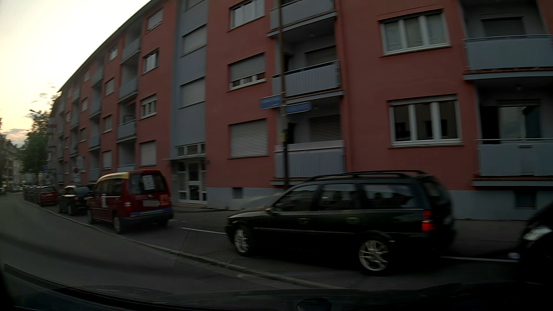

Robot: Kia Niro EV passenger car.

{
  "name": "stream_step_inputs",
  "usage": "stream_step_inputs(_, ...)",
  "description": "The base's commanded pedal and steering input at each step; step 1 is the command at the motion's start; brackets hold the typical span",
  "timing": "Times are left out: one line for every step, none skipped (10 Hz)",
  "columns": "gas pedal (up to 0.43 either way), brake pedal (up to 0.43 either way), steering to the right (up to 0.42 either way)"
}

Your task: Follow the waypoints while adhering to traffic rules and regulations

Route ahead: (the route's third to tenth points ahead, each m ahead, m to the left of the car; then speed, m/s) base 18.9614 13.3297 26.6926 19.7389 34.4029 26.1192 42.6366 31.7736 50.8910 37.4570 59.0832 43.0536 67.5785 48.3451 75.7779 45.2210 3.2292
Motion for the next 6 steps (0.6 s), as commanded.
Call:
stream_step_inputs(0.067,0.000,-0.629)
stream_step_inputs(0.067,0.000,-0.627)
stream_step_inputs(0.067,0.000,-0.623)
stream_step_inputs(0.067,0.000,-0.616)
stream_step_inputs(0.067,0.000,-0.607)
stream_step_inputs(0.067,0.000,-0.587)
